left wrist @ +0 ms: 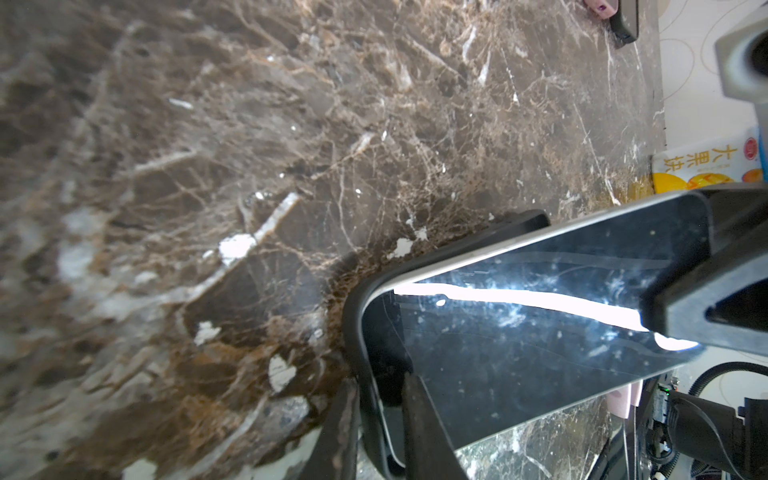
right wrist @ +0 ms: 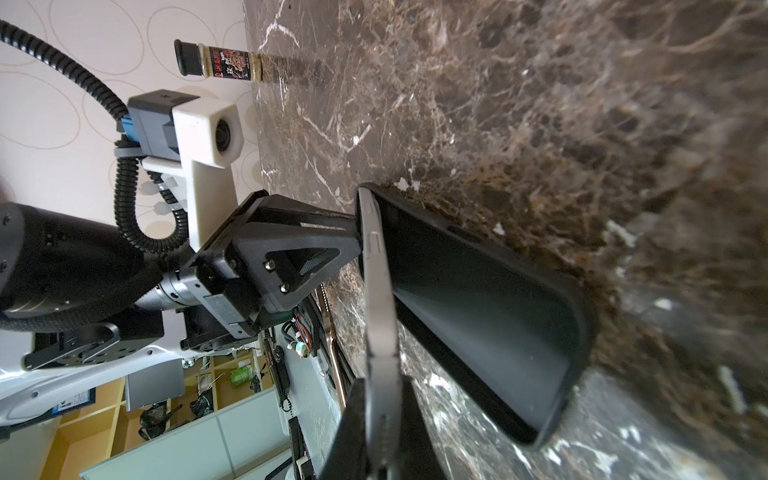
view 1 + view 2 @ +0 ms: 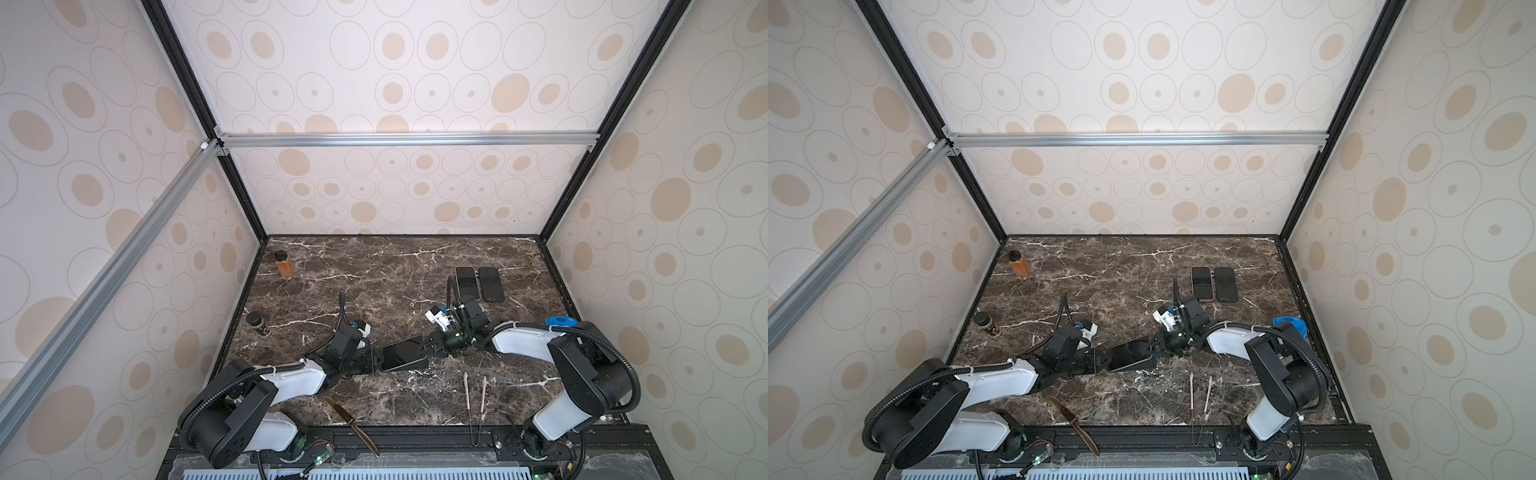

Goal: Put the phone into the phone case

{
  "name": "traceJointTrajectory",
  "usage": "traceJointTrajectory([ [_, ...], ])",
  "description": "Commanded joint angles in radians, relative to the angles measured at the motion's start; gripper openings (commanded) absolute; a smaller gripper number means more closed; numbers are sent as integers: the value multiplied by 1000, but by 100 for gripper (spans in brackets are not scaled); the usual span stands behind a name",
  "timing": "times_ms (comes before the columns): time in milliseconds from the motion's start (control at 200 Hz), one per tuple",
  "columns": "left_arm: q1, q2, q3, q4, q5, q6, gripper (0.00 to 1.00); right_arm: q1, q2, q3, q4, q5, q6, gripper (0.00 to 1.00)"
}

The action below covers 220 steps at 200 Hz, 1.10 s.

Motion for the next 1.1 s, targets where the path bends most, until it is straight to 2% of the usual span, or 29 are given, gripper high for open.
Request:
traceJointTrajectory([
  [0, -20, 10, 12, 105, 132, -15, 21, 27, 56, -17, -50, 81, 23, 0],
  [225, -21, -1, 6, 127, 164, -20, 21, 30, 68, -14, -45, 81, 20, 0],
  [550, -21, 6, -2, 104, 128, -8, 21, 38, 102, -6, -72, 119, -3, 5],
  [1095, -20, 34, -21, 81, 145, 14, 16, 80, 102, 95, -309, 285, -115, 18],
])
